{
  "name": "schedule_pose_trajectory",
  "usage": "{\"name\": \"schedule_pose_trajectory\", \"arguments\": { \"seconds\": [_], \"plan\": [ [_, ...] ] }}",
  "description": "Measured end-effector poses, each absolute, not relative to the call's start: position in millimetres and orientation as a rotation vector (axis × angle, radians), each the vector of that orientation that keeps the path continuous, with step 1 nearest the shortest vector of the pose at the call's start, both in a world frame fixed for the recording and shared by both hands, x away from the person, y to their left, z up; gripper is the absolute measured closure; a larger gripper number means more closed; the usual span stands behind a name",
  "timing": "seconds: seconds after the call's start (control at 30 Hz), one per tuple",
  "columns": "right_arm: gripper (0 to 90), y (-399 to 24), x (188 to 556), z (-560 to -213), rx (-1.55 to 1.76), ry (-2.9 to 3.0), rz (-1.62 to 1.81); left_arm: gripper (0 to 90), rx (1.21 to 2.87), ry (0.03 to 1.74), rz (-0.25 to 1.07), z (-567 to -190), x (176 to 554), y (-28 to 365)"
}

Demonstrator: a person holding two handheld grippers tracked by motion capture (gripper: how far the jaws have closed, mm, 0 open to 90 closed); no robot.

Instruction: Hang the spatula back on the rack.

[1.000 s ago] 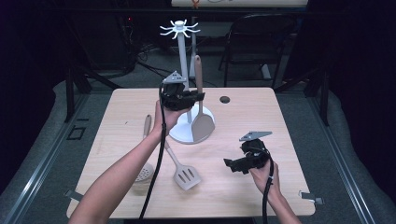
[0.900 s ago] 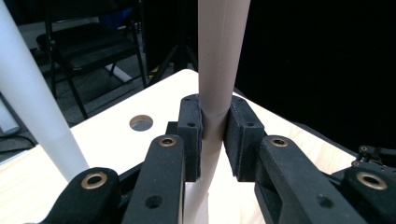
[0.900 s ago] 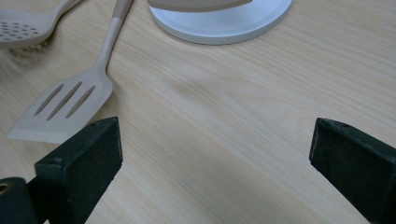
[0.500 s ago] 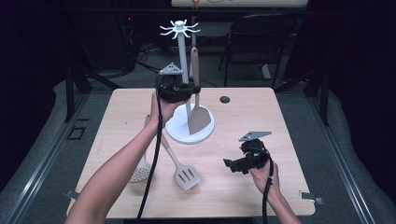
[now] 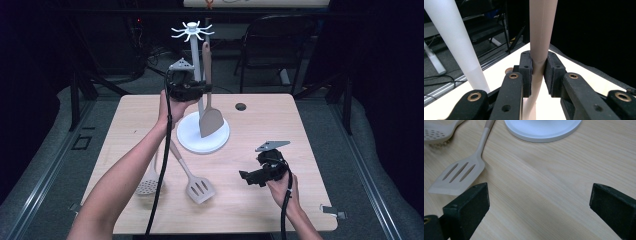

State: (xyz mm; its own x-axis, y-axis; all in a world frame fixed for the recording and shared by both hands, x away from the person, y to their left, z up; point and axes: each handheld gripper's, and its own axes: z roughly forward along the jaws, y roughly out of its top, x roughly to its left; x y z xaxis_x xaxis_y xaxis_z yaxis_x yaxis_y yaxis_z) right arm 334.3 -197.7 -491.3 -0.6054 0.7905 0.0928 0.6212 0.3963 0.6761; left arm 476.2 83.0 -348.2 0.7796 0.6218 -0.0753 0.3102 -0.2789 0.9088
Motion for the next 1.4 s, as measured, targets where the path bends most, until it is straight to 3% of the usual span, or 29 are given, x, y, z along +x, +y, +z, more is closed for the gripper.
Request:
{"name": "schedule_pose_trajectory", "arguments": {
  "seconds": [1.4],
  "plan": [
    [3.3, -196, 335, -494, 1.234, 2.419, 0.994, 77.3, 1.843, 0.762, 0.323, -340, 490, 92]
  ]
}}
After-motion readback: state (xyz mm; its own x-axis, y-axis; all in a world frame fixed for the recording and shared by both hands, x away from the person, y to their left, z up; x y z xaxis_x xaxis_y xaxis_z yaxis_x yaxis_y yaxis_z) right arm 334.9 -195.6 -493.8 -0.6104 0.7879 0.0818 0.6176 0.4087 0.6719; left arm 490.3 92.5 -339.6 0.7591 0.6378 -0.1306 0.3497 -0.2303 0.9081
